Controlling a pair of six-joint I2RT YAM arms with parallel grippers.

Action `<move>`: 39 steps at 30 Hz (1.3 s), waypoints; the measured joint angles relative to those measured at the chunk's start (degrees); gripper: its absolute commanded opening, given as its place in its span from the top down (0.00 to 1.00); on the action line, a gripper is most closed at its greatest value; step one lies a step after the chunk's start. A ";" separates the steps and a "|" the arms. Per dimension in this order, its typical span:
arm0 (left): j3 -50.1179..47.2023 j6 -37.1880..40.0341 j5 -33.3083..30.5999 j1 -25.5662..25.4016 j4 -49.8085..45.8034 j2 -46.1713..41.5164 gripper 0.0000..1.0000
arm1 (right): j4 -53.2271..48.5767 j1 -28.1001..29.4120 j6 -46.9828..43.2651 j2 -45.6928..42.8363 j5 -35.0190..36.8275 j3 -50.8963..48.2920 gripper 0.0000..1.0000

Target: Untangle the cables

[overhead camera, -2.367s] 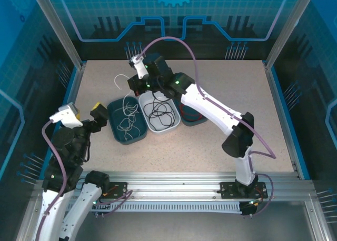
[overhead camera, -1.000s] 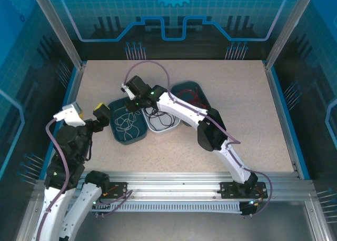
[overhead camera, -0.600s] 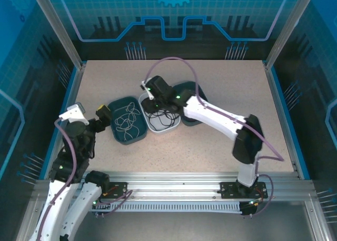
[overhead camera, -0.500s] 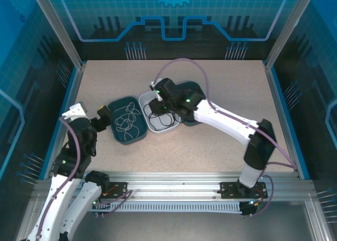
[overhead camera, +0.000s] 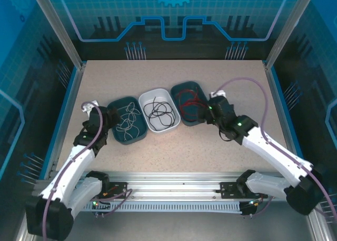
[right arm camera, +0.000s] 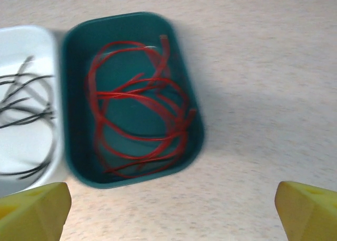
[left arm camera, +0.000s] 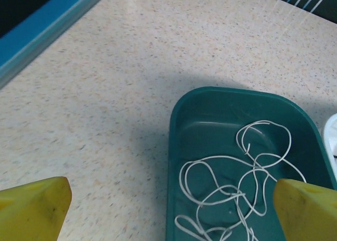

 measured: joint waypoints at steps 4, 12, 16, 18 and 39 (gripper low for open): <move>-5.29 4.39 2.62 0.22 11.72 3.87 0.01 | 3.87 -2.19 -2.56 -6.45 5.01 -9.22 0.00; -13.81 15.41 10.67 2.08 36.79 10.64 0.01 | 11.85 -8.39 -7.61 -11.10 9.03 -18.73 0.00; -15.67 18.53 15.58 3.34 47.47 15.43 0.01 | 17.07 -10.91 -10.51 -11.08 8.79 -21.29 0.00; -15.93 19.82 17.49 3.76 51.34 17.70 0.01 | 19.54 -11.56 -12.17 -11.08 8.63 -22.58 0.00; -19.54 20.17 25.42 11.21 81.77 39.30 0.01 | 48.52 -19.54 -25.81 -20.22 1.20 -40.24 0.00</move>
